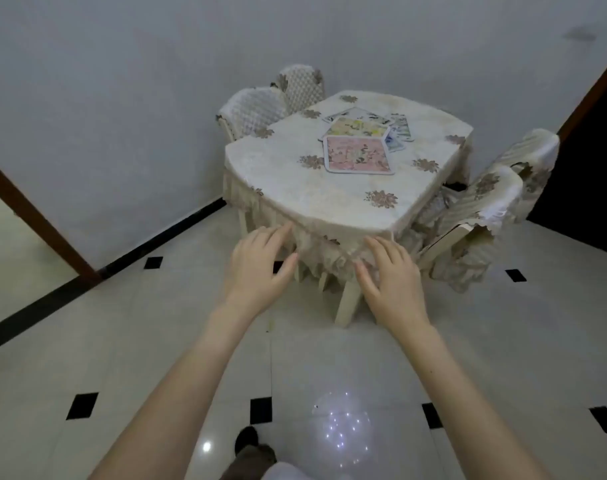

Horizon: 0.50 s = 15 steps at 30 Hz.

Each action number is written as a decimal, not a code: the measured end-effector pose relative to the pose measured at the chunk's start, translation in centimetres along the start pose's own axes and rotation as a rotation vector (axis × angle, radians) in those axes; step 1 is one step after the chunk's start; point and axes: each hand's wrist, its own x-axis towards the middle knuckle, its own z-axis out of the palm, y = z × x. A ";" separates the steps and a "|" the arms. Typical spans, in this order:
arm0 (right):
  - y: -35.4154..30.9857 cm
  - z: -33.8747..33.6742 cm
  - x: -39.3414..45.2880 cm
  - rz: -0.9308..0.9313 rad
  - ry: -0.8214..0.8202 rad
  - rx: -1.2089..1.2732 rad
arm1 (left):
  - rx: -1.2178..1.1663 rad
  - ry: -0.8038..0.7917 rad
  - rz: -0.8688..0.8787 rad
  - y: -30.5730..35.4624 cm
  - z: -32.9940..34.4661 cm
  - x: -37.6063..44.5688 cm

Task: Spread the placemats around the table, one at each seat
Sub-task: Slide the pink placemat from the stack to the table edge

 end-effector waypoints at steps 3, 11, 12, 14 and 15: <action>-1.2 2.3 -1.3 0.062 -0.001 0.078 | -0.068 0.014 -0.095 -1.9 1.0 -2.3; -4.8 10.2 1.0 0.132 -0.110 0.082 | 0.029 -0.161 -0.138 -11.6 2.3 -2.0; -5.5 11.1 2.2 0.128 -0.112 0.083 | 0.035 -0.167 -0.128 -12.9 2.2 -1.1; -7.0 12.6 4.9 0.112 -0.108 0.076 | 0.055 -0.160 -0.104 -15.5 1.6 1.2; -7.8 13.3 6.3 0.100 -0.100 0.065 | 0.066 -0.153 -0.091 -16.8 1.2 2.4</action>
